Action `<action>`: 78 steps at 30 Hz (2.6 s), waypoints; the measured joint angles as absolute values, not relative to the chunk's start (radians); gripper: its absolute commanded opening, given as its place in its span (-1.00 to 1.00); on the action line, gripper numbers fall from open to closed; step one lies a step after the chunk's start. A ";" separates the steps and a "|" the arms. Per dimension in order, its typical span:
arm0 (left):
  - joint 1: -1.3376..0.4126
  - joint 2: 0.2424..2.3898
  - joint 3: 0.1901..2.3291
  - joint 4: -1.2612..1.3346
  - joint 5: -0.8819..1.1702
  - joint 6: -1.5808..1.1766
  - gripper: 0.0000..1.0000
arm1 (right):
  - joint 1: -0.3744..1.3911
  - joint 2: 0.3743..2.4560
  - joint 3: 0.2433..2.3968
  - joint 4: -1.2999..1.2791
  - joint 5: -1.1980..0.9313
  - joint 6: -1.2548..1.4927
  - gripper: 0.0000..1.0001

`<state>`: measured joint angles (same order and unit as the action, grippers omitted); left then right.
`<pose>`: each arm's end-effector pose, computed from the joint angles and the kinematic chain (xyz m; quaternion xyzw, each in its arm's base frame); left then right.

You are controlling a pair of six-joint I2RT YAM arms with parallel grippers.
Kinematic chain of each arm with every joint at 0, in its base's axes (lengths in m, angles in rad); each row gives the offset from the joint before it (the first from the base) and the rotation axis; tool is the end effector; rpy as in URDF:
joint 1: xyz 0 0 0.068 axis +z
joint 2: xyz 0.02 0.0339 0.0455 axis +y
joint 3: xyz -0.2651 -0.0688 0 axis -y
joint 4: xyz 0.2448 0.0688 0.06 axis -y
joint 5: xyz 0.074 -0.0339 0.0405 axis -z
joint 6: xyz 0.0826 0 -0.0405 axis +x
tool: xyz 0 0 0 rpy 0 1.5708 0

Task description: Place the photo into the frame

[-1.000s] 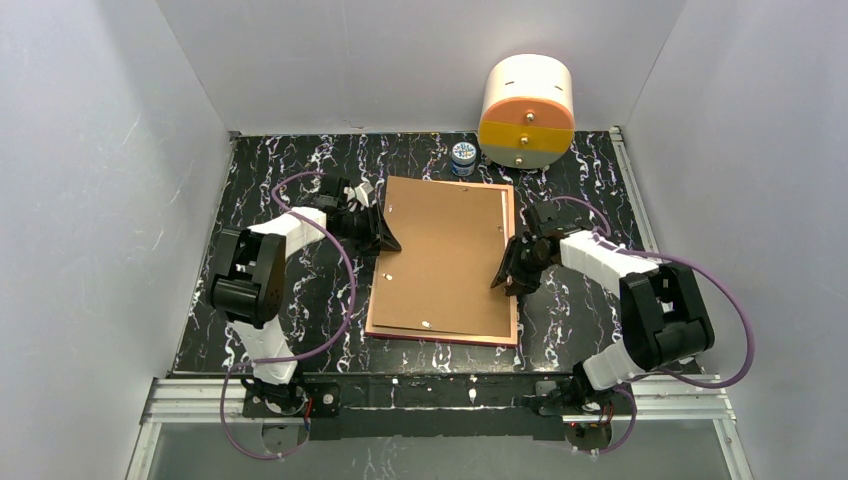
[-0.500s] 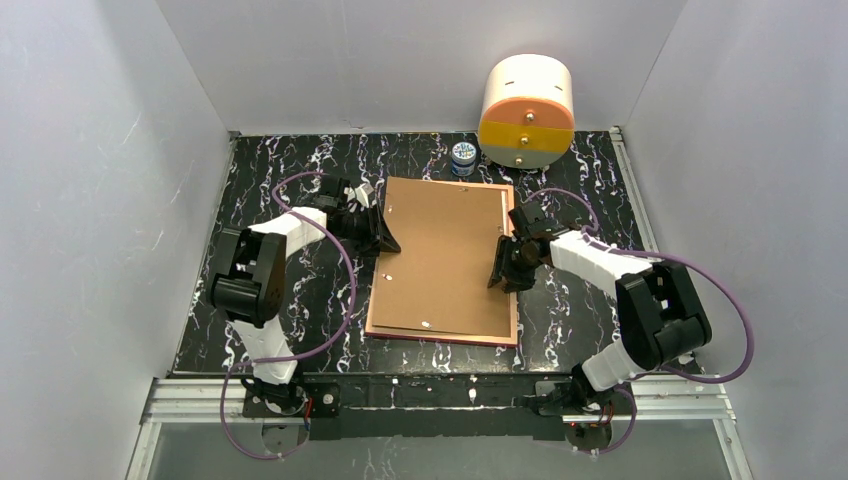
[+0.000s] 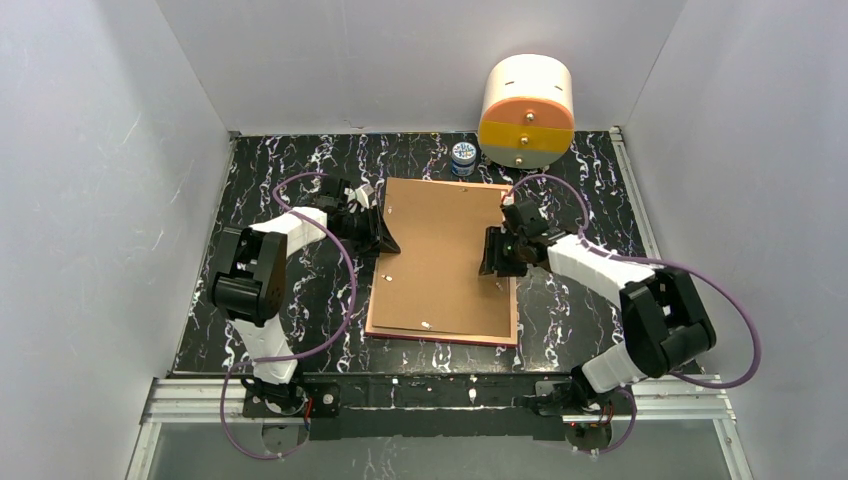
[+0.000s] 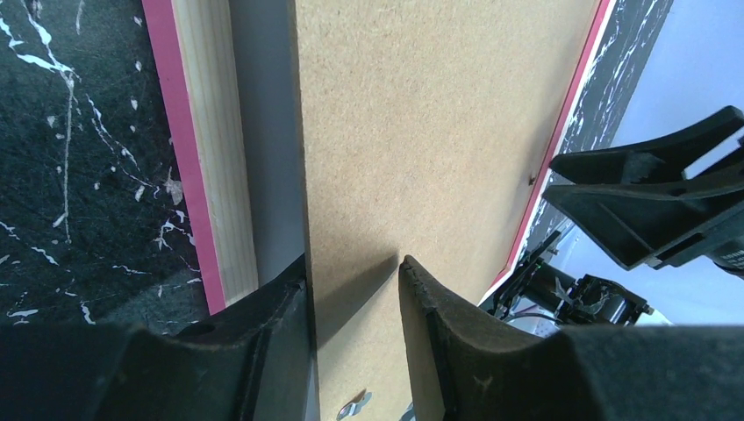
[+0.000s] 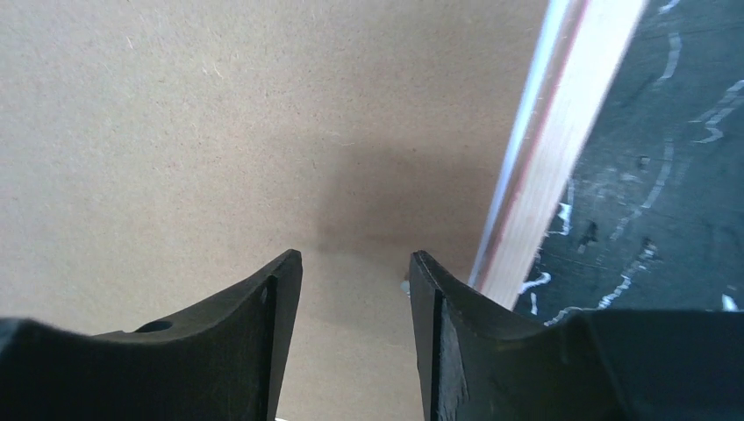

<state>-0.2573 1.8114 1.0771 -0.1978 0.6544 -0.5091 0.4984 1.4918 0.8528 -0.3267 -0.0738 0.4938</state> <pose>0.3627 -0.1474 0.1394 -0.0128 0.9046 -0.3942 0.1616 0.2784 0.1585 0.1513 -0.0132 0.9539 0.1727 0.2451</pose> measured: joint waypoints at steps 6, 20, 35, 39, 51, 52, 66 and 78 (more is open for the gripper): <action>-0.257 1.813 1.080 -0.202 0.655 -0.509 -0.22 | 0.498 1.401 0.870 -0.361 0.010 0.522 0.36; -0.257 1.835 1.127 -0.288 0.596 -0.490 -0.03 | 0.350 1.425 0.925 -0.527 0.125 0.686 0.61; -0.307 1.905 1.217 -0.344 0.572 -0.461 0.02 | 0.261 1.508 0.822 -0.392 -0.204 0.707 0.53; -0.324 1.910 1.244 -0.377 0.536 -0.454 0.30 | 0.250 1.529 0.822 -0.377 -0.235 0.693 0.52; -0.355 1.910 1.409 -0.585 0.353 -0.472 0.87 | 0.250 1.538 0.822 -0.371 -0.251 0.692 0.51; -0.356 1.910 1.416 -0.593 0.343 -0.472 0.87 | 0.250 1.538 0.822 -0.372 -0.250 0.692 0.52; -0.360 1.910 1.422 -0.633 0.235 -0.421 0.53 | 0.250 1.545 0.825 -0.381 -0.245 0.671 0.28; -0.352 1.888 1.254 -0.509 0.179 -0.415 -0.41 | 0.256 1.668 0.929 -0.427 -0.343 0.558 0.20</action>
<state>-0.3523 1.8881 1.2537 -0.5095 0.1787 -0.4149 0.2562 1.6684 0.9291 -0.4267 -0.3428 0.5583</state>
